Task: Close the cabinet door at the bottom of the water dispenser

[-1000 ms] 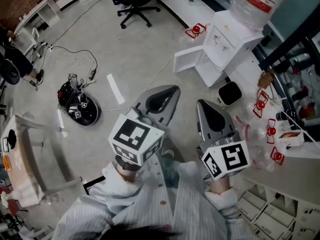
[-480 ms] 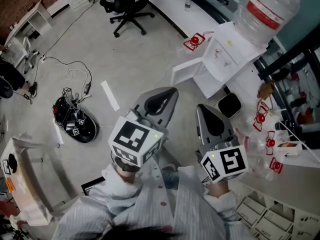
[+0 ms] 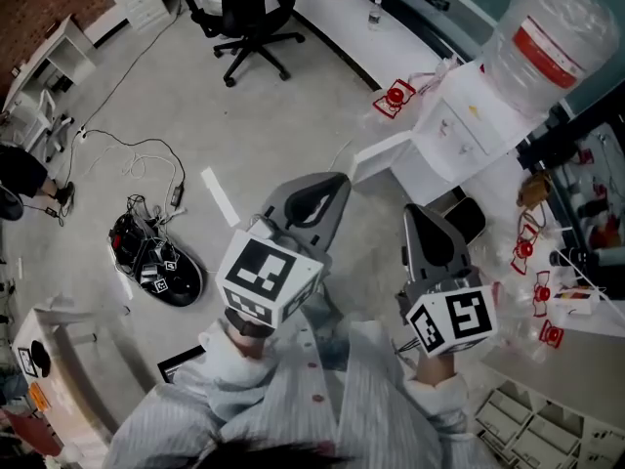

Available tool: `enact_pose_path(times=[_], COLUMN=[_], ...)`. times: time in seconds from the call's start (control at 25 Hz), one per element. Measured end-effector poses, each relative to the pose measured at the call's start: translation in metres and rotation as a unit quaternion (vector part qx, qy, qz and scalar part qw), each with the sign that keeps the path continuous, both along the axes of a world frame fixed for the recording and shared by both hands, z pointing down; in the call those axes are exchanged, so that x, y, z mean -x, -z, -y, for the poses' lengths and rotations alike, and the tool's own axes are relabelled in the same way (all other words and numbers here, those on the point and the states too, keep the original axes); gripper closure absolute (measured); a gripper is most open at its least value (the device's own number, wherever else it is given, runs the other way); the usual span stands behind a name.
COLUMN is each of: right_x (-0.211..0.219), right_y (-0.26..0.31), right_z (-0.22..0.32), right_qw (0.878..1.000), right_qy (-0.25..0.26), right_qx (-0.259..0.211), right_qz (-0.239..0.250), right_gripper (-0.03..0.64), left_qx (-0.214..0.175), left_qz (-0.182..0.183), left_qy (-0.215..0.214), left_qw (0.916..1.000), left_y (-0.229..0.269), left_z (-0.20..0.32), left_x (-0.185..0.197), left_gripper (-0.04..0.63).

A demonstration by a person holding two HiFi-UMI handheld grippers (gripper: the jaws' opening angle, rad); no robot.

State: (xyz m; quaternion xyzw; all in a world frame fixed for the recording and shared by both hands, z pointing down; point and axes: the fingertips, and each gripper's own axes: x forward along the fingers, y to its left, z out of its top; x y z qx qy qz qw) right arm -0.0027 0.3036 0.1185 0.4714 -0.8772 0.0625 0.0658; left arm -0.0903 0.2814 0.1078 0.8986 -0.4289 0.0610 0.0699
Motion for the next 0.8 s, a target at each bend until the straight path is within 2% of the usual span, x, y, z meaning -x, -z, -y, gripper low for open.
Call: enact_pose_path(times=[0.24, 0.6, 0.8], right_x=[0.023, 0.024, 0.019], right_y=[-0.009, -0.021, -0.029], right_z=[0.022, 0.072, 0.118], right_qw=[1.000, 0.999, 0.999], right_qy=[-0.009, -0.013, -0.016], right_qx=[0.012, 0.029, 0.039], right_qz=[-0.003, -0.013, -0.009], right_gripper=[0.603, 0.603, 0.603], left_qx=[0.018, 0.040, 0.029], left_qz=[-0.002, -0.010, -0.010], left_qy=[-0.007, -0.006, -0.004], left_qw=[0.9998, 0.9991, 0.9995], left_y=[-0.009, -0.026, -0.027], left_z=[0.024, 0.071, 0.117], left_x=[0.021, 0.029, 0.024], left_gripper=[0.584, 0.584, 0.584])
